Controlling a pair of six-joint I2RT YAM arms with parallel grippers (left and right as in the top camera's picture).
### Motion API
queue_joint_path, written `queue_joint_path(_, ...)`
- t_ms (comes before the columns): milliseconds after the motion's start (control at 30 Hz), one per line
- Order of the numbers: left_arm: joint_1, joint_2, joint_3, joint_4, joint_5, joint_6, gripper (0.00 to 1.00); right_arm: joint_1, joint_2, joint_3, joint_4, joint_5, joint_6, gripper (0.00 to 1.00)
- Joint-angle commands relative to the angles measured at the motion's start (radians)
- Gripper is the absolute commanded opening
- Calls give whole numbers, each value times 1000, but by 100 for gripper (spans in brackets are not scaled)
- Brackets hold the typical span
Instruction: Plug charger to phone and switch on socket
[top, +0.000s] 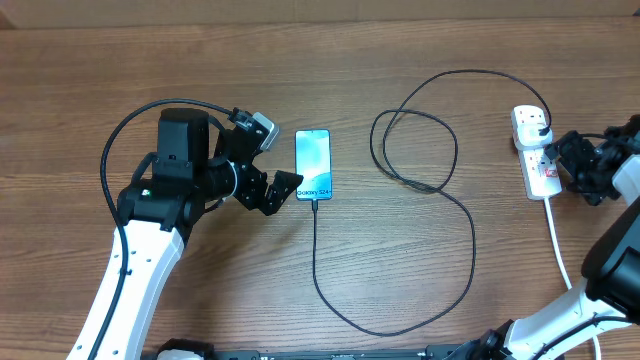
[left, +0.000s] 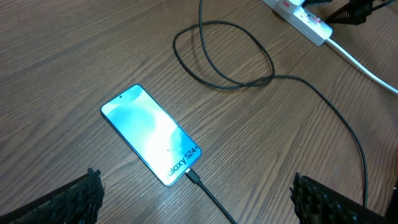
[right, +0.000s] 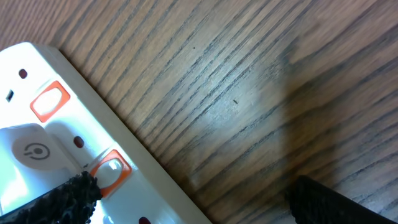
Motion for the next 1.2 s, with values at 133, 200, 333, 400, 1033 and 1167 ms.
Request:
queue_joint_path(133, -5, 5, 0, 6, 18, 30, 100, 47, 49, -27, -11, 8, 4, 100)
queue_joint_path(200, -5, 5, 0, 7, 18, 30, 100, 47, 50, -28, -10, 8, 4, 100)
queue_joint_path(333, -5, 5, 0, 7, 18, 30, 99, 47, 49, -24, -18, -44, 3, 100)
queue_joint_path(400, -5, 5, 0, 7, 18, 30, 99, 45, 49, -6, -43, -67, 3, 100)
queue_joint_path(1033, -5, 5, 0, 15, 18, 30, 100, -18, 44, 124, -97, -21, 4, 100)
queue_joint_path(1167, -5, 5, 0, 18, 19, 30, 100, -20, 44, 133, -96, -21, 4, 100)
